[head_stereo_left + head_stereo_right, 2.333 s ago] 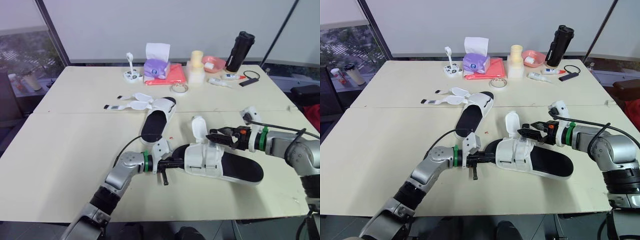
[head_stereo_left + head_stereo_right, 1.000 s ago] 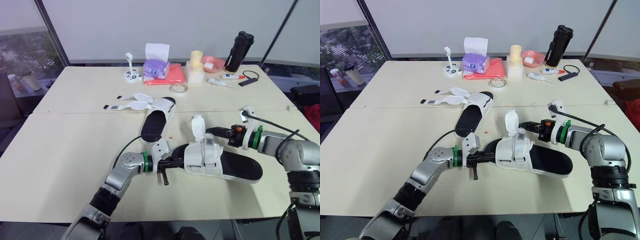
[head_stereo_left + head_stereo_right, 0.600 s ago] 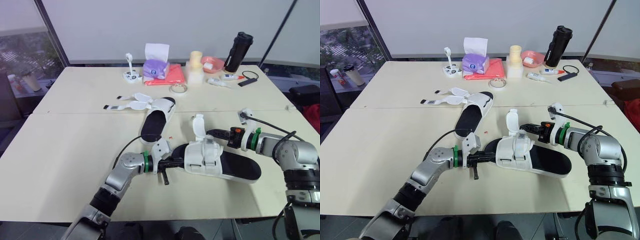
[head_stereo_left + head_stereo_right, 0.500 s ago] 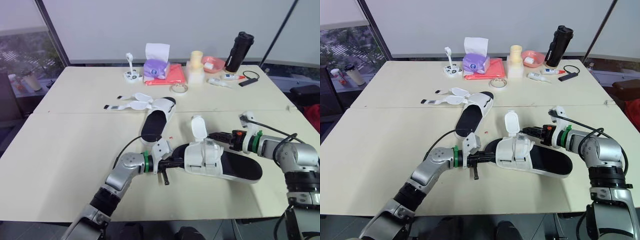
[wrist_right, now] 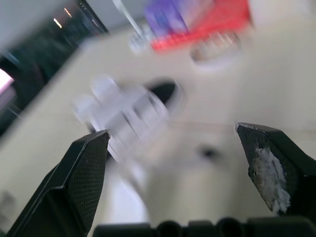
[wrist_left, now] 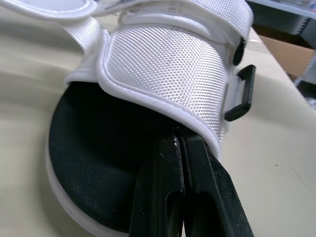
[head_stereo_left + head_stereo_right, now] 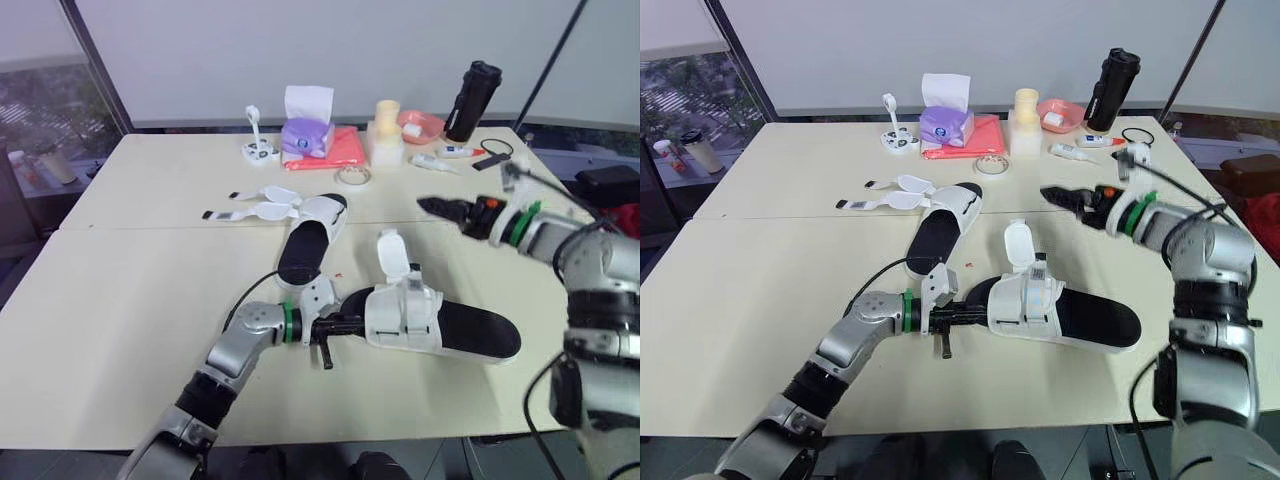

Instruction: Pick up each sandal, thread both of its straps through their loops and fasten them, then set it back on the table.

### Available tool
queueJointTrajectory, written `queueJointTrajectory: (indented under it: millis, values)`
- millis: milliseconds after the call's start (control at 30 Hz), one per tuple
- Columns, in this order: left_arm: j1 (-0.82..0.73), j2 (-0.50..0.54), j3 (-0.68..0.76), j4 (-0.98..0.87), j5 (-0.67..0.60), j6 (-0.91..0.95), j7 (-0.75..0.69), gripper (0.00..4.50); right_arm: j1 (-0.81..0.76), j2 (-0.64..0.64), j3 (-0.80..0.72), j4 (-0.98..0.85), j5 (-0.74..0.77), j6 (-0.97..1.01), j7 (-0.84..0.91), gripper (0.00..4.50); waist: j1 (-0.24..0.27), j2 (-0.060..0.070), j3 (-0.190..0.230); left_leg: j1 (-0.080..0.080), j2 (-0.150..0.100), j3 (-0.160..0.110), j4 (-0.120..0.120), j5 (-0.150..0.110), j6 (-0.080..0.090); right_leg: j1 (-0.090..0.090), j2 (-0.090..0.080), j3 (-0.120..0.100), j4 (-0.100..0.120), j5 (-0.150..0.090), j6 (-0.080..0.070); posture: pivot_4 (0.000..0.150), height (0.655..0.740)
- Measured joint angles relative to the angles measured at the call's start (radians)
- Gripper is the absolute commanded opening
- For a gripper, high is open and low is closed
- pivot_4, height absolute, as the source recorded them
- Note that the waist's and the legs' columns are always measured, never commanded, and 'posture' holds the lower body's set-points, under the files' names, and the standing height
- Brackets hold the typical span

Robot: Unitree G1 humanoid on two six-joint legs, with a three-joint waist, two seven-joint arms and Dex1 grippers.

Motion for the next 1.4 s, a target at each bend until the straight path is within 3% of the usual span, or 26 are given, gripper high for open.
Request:
queueJointTrajectory:
  millis: [333, 633, 833, 900, 1100, 1133, 1300, 1400]
  values:
    - [0.013, 0.017, 0.002, -0.058, -0.05, 0.097, -0.056, 0.02, -0.146, 0.001, 0.194, 0.284, -0.126, 0.16, 0.047, 4.44, 0.007, 0.0, 0.0, -0.012, 0.0, 0.0, 0.001, 0.0, 0.0, -0.012, -0.002, 0.0, 0.0, 0.0, 0.0, 0.15, 0.74]
    - [0.018, -0.003, 0.004, -0.041, -0.036, 0.063, -0.022, 0.02, -0.285, 0.044, 0.199, 0.54, -0.172, 0.179, 0.141, 4.44, 0.007, 0.001, 0.0, -0.013, -0.001, 0.001, 0.004, 0.0, 0.0, -0.013, -0.002, -0.001, 0.002, 0.0, 0.0, 0.15, 0.74]
    - [0.018, -0.013, 0.008, -0.013, -0.018, 0.01, 0.017, 0.02, -0.341, 0.11, 0.232, 0.612, -0.215, 0.174, 0.21, 4.44, 0.006, 0.001, 0.0, -0.013, -0.001, 0.001, 0.006, 0.001, -0.001, -0.015, -0.002, -0.001, 0.009, 0.0, 0.0, 0.15, 0.74]
    - [0.019, -0.015, 0.009, -0.013, -0.018, 0.004, 0.024, 0.02, -0.359, 0.127, 0.231, 0.645, -0.234, 0.155, 0.209, 3.64, 0.006, 0.001, 0.0, -0.012, -0.001, 0.001, 0.006, 0.003, 0.0, -0.015, -0.002, -0.001, 0.011, 0.0, 0.0, 0.15, 0.74]
    - [0.033, -0.013, 0.013, -0.019, -0.017, -0.001, 0.046, 0.02, -0.399, 0.155, 0.195, 0.747, -0.28, 0.049, 0.18, 0.4, 0.001, 0.001, 0.0, -0.011, -0.001, 0.001, 0.006, 0.004, 0.0, -0.015, -0.002, -0.001, 0.014, 0.0, 0.0, 0.15, 0.74]
    - [0.035, -0.013, 0.013, -0.022, -0.017, -0.001, 0.048, 0.02, -0.405, 0.156, 0.188, 0.755, -0.281, 0.037, 0.179, 0.06, 0.001, 0.001, 0.0, -0.011, -0.001, 0.001, 0.005, 0.004, 0.0, -0.015, -0.002, -0.001, 0.014, 0.0, 0.0, 0.15, 0.74]
    - [0.05, -0.012, 0.016, -0.037, -0.016, -0.001, 0.067, 0.02, -0.392, 0.165, 0.185, 0.729, -0.292, -0.046, 0.24, 0.06, 0.0, 0.001, 0.001, -0.011, -0.002, 0.001, 0.005, 0.004, 0.0, -0.015, -0.002, -0.001, 0.014, 0.0, 0.0, 0.15, 0.74]
    - [0.053, -0.009, 0.016, -0.042, -0.016, -0.001, 0.067, 0.02, -0.267, 0.157, 0.248, 0.467, -0.289, -0.137, 0.396, 0.06, 0.001, 0.002, 0.001, -0.012, -0.001, 0.001, 0.005, 0.004, 0.0, -0.016, -0.001, -0.001, 0.014, 0.0, 0.0, 0.15, 0.74]
